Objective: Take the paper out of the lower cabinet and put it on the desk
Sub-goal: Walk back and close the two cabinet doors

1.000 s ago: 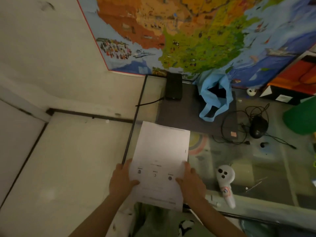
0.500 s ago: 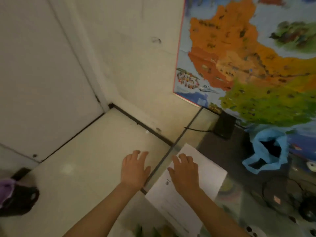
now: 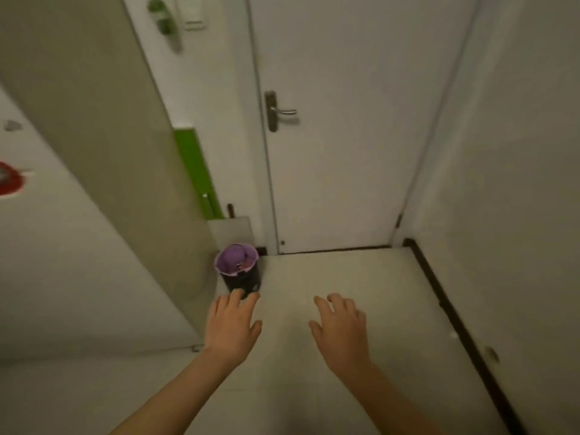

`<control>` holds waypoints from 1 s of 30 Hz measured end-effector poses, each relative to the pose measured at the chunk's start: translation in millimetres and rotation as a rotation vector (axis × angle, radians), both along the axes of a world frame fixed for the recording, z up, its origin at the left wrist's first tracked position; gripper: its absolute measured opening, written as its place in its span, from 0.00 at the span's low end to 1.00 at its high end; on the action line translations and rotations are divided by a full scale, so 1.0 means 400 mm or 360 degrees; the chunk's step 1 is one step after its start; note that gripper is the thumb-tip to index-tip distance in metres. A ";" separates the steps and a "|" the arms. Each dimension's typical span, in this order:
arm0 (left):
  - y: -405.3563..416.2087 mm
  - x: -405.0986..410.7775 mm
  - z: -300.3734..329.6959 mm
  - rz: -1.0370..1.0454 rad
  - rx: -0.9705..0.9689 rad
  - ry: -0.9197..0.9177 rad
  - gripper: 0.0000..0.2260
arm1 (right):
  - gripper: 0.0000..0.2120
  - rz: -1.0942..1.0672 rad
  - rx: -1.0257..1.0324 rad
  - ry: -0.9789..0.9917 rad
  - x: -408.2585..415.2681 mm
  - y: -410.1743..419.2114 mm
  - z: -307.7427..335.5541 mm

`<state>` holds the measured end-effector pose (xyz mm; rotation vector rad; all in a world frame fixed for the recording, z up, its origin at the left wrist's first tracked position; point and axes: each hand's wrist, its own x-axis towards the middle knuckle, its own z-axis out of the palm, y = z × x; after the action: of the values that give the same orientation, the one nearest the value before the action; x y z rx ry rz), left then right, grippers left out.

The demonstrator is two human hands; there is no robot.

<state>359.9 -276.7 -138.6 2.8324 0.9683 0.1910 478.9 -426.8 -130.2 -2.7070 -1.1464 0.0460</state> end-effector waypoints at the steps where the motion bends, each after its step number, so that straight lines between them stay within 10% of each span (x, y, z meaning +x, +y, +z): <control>1: 0.052 -0.046 0.006 0.0087 0.0026 0.0012 0.20 | 0.22 0.0073 -0.0003 -0.0003 -0.030 0.068 0.009; 30: 0.894 -1.039 -0.030 0.2298 -0.0069 0.0107 0.22 | 0.26 0.2330 -0.0069 -0.0110 -0.907 1.552 -0.019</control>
<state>-55.7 80.9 -150.5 1.5326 2.6899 0.1840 116.2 193.8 -137.7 -1.3041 -2.7777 0.1766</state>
